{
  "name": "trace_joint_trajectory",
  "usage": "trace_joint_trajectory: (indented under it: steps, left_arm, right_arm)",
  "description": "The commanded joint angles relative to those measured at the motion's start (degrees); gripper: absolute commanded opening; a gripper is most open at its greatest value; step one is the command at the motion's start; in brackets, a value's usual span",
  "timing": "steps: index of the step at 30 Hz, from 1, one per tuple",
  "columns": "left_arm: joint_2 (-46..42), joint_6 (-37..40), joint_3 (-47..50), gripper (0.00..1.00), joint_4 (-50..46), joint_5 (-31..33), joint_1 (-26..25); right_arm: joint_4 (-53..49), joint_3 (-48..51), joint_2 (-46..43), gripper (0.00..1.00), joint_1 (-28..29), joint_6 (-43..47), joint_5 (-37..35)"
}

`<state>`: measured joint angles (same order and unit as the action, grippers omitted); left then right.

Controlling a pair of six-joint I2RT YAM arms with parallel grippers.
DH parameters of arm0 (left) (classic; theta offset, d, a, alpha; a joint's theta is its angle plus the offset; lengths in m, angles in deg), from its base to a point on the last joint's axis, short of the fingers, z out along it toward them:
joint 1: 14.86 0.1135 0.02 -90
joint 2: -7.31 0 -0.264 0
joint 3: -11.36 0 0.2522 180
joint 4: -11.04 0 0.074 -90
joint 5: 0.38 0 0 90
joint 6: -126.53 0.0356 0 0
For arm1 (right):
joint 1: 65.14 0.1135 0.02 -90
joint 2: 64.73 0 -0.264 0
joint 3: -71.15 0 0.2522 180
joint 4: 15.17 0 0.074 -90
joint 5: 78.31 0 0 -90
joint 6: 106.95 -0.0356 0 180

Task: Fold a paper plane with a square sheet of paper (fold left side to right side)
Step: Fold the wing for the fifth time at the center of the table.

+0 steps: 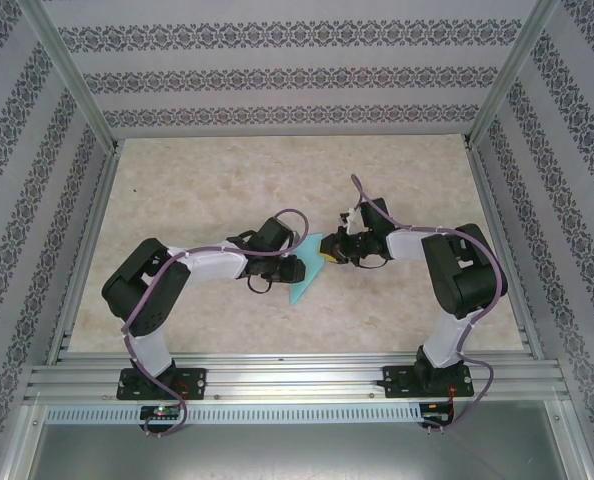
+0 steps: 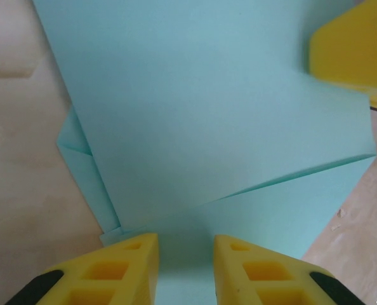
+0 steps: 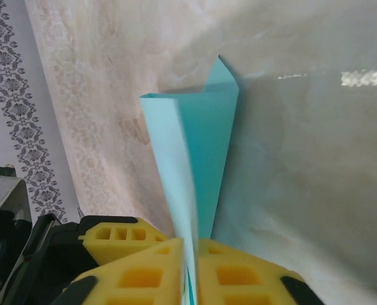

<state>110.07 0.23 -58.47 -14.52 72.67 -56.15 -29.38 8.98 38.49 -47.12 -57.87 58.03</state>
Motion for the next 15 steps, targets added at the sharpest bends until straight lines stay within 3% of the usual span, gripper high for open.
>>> trace_joint_trajectory:
  steps: [1, 8, 12, 15]
  left_arm:
    - [0.68, 0.36, 0.57, 0.29, 1.51, 1.29, 0.49]
    - [2.07, 0.02, 1.23, 0.27, 3.22, 0.3, 0.76]
    - [2.83, -0.13, 1.04, 0.26, 3.31, 0.06, 0.96]
    - [3.03, -0.3, 1.05, 0.25, 3.39, 0.16, 1.04]
  right_arm:
    - [-1.2, -1.61, -2.18, 0.21, 0.43, 1.8, -0.82]
    - [-6.6, -0.44, -6.85, 0.44, -1.68, 5.42, -3.81]
    - [-8.83, 1.73, -9.64, 0.45, -3.06, 6.54, -4.85]
    - [-11.7, 2.8, -10.38, 0.36, -3.28, 7.89, -6.03]
